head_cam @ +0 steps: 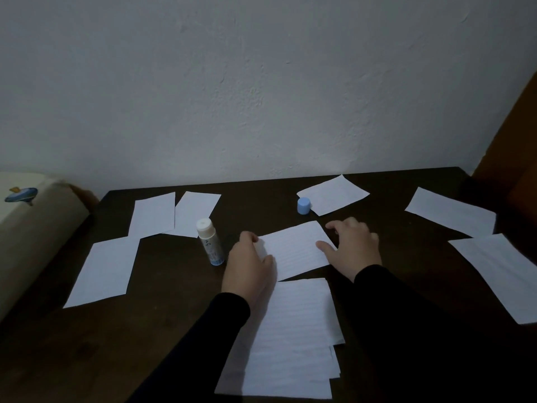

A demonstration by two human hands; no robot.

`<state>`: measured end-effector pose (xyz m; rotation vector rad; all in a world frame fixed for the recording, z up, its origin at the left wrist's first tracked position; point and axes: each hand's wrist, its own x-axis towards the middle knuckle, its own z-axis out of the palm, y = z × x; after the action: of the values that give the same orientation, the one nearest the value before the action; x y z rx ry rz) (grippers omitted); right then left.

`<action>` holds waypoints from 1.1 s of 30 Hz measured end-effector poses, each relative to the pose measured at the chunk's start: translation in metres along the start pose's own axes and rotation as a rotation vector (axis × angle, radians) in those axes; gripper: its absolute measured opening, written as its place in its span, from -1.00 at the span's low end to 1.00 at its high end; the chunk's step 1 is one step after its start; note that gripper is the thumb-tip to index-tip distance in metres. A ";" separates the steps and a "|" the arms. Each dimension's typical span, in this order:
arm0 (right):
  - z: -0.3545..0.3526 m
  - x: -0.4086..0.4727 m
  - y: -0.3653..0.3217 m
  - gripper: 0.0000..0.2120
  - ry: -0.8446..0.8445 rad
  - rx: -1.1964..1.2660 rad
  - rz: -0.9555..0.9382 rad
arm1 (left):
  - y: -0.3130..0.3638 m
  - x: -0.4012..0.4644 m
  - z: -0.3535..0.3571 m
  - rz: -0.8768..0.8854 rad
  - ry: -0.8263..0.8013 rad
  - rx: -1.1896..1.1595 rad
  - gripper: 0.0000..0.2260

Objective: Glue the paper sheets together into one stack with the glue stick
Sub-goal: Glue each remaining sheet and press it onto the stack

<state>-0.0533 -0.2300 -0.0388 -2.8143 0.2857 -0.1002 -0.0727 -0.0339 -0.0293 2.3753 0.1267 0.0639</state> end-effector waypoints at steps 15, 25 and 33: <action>0.023 0.007 -0.030 -0.49 -0.403 -0.249 -0.412 | 0.001 0.016 0.029 0.131 -0.366 0.753 -0.40; 0.029 0.000 -0.028 -0.36 -0.392 -0.190 -0.187 | 0.003 0.007 0.017 0.005 -0.431 0.795 -0.36; 0.012 -0.021 -0.020 -0.38 -0.472 -0.179 -0.109 | 0.007 -0.003 0.009 -0.027 -0.456 0.738 -0.37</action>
<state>-0.0685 -0.2039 -0.0449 -2.9141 0.0308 0.5849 -0.0747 -0.0453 -0.0309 3.0409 -0.0503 -0.6358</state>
